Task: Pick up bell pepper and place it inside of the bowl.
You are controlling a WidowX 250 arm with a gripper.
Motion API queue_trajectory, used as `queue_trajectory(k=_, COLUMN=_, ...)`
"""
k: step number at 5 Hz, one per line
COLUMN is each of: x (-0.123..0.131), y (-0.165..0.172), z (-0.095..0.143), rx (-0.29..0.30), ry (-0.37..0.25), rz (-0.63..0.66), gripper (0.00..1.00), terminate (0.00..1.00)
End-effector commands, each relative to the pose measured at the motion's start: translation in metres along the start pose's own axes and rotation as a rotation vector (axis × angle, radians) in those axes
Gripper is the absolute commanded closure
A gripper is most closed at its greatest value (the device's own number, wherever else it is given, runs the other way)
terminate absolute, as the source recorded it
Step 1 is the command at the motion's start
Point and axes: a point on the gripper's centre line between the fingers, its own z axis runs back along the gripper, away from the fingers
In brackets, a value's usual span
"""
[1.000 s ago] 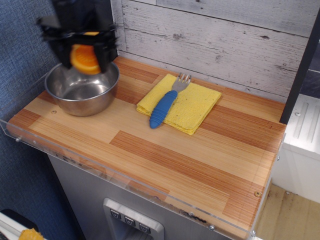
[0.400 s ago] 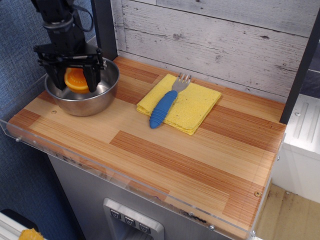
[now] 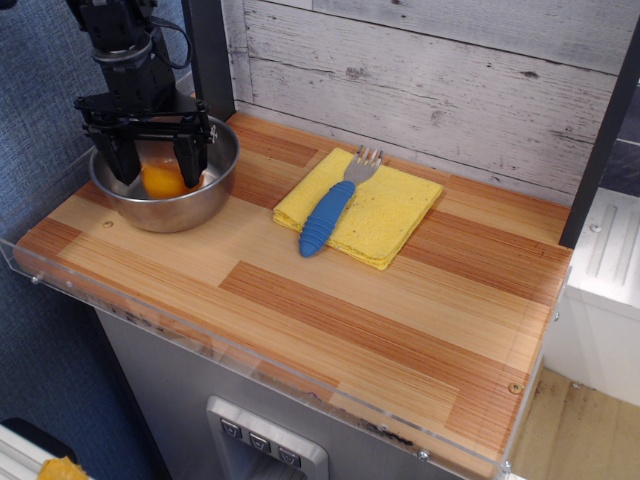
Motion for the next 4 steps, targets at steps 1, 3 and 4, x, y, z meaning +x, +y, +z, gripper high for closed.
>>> queue_trajectory(k=1, x=-0.001, y=0.0, z=0.017, rx=0.001, ry=-0.042, rz=0.025, gripper=0.0, terminate=0.0)
queue_trajectory(k=3, x=-0.012, y=-0.061, z=0.105, rx=0.085, ry=-0.342, rz=-0.099, gripper=0.0, terminate=0.0)
queue_trajectory(k=4, x=-0.018, y=-0.103, z=0.147, rx=0.053, ry=-0.374, rz=-0.251, gripper=0.0, terminate=0.0)
